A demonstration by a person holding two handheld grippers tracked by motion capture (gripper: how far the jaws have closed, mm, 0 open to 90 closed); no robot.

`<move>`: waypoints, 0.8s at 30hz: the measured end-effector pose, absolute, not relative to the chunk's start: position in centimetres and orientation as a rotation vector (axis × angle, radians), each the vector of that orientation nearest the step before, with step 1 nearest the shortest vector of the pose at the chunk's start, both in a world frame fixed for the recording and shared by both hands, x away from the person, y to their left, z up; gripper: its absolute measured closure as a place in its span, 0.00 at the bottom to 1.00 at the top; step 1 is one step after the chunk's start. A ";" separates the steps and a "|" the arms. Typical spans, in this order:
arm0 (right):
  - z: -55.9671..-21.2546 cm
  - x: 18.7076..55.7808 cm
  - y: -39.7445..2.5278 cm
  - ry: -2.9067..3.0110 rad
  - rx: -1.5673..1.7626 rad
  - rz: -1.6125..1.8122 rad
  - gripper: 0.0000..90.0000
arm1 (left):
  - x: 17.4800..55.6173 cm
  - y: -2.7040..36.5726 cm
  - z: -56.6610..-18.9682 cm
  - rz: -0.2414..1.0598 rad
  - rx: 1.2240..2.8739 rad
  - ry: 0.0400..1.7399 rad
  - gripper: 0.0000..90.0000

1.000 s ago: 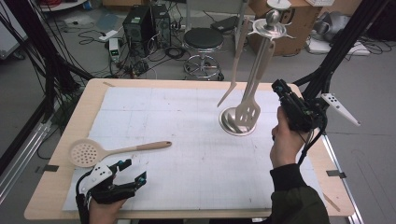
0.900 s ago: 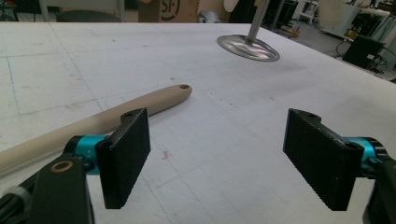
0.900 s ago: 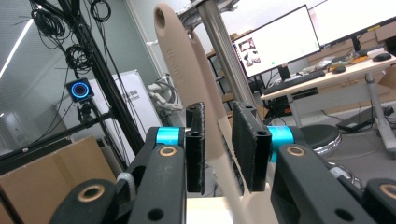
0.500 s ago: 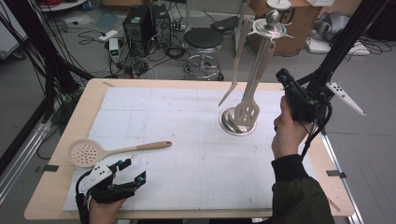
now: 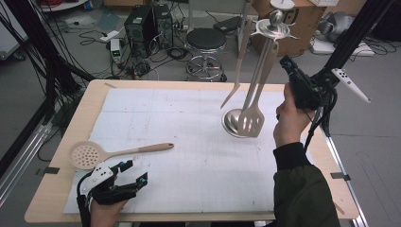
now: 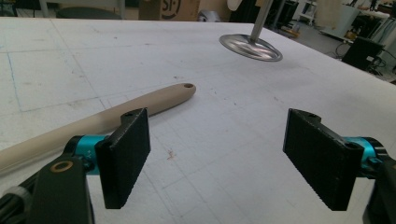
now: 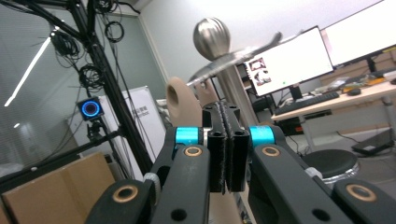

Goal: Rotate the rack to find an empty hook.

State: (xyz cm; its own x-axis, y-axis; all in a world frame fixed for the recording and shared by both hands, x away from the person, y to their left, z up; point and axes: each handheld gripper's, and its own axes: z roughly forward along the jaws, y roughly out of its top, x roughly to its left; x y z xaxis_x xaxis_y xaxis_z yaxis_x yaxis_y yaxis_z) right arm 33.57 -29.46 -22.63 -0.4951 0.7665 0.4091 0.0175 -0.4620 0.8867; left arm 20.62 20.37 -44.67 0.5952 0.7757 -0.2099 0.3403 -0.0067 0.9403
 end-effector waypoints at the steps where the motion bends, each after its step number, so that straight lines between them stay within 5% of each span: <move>1: -22.6 33.6 -29.4 1.227 1.176 2.016 1.00 | 20.6 20.4 -44.7 0.444 1.603 0.957 0.26; 24: -21.2 35.0 -28.2 1.225 1.153 2.032 1.00 | 20.7 20.7 -44.7 0.443 1.590 0.966 0.26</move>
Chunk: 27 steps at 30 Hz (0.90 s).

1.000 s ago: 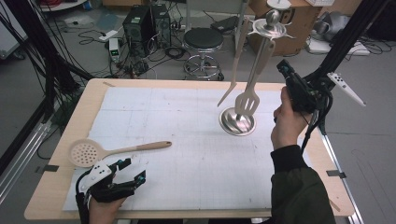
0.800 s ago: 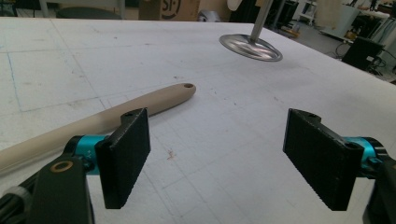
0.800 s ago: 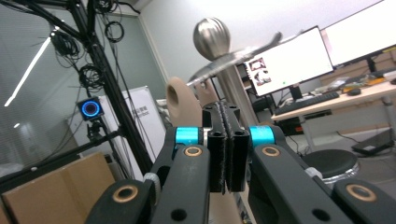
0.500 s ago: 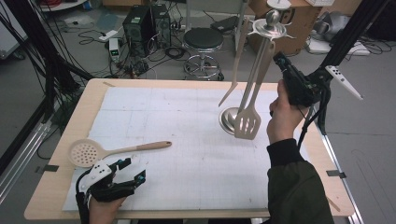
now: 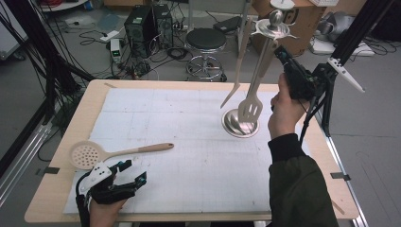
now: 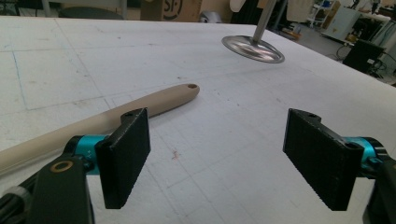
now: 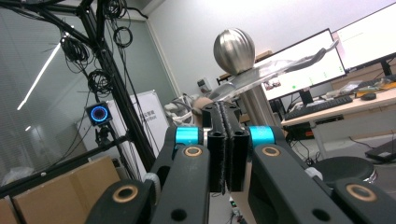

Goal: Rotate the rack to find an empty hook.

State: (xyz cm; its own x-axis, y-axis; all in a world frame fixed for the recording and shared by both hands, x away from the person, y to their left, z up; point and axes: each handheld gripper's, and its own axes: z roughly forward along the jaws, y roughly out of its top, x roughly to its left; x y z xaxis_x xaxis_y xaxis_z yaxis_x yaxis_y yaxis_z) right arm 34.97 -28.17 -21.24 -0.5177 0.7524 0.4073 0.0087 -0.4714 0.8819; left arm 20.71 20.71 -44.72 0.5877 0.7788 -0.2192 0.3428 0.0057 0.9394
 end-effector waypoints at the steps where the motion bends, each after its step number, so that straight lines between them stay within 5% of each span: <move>1: -21.2 35.0 -28.2 1.221 1.150 2.033 1.00 | 20.7 20.7 -44.7 0.442 1.590 0.967 0.26; 27: -20.0 35.8 -27.3 1.227 1.139 2.054 1.00 | 20.7 20.8 -44.7 0.444 1.591 0.969 0.26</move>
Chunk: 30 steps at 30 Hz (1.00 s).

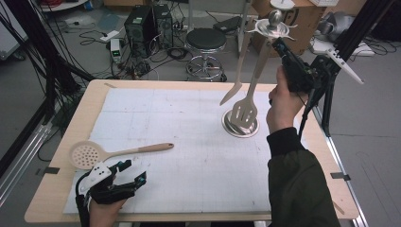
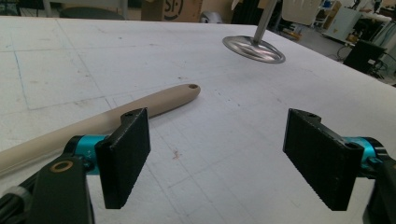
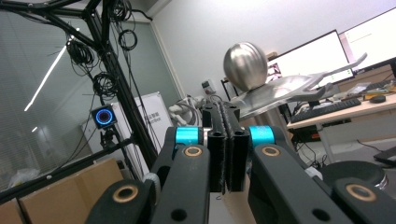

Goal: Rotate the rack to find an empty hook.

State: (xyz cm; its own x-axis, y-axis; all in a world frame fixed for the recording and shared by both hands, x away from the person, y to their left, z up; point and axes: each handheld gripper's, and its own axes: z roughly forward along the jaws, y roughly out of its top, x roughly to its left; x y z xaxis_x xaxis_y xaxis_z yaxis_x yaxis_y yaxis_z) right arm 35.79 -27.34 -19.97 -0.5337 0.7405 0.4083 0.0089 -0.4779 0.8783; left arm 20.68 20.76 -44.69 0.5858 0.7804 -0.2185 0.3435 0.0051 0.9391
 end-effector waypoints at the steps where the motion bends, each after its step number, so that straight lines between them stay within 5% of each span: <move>1: -19.9 35.8 -27.2 1.231 1.140 2.056 1.00 | 20.7 20.7 -44.7 0.444 1.589 0.969 0.26; 30: -19.5 36.6 -25.2 1.364 1.144 2.043 1.00 | 20.4 20.7 -44.5 0.448 1.588 0.952 0.28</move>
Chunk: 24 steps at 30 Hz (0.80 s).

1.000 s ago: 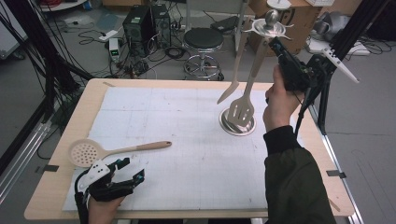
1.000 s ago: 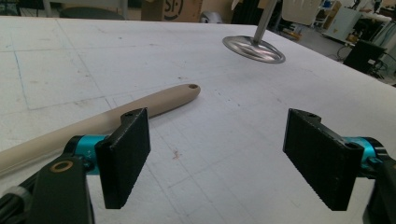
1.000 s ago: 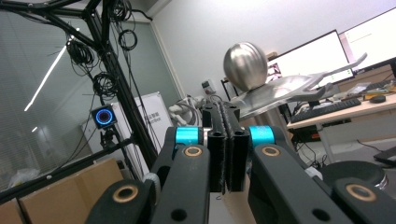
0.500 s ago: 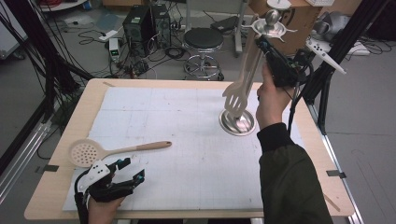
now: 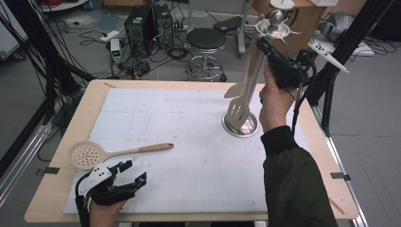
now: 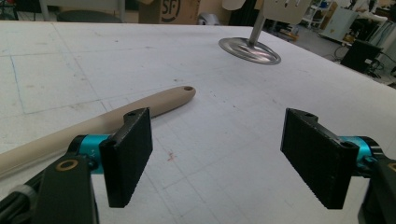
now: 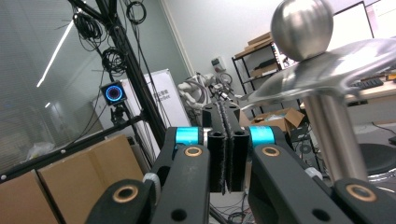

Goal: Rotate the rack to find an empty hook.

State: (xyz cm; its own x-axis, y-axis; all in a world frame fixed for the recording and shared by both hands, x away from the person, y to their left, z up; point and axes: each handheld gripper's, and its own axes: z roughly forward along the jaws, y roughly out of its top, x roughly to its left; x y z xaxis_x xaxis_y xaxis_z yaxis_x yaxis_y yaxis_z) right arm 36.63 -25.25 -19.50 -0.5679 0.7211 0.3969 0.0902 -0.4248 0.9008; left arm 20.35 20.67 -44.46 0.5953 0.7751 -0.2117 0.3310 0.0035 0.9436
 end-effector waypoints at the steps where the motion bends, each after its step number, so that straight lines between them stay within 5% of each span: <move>1: -19.6 36.4 -25.5 1.348 1.140 2.050 1.00 | 20.3 20.7 -44.5 0.448 1.585 0.954 0.28; 24: -20.1 36.0 -30.3 1.248 1.188 2.018 1.00 | 20.4 20.7 -44.5 0.442 1.579 0.955 0.28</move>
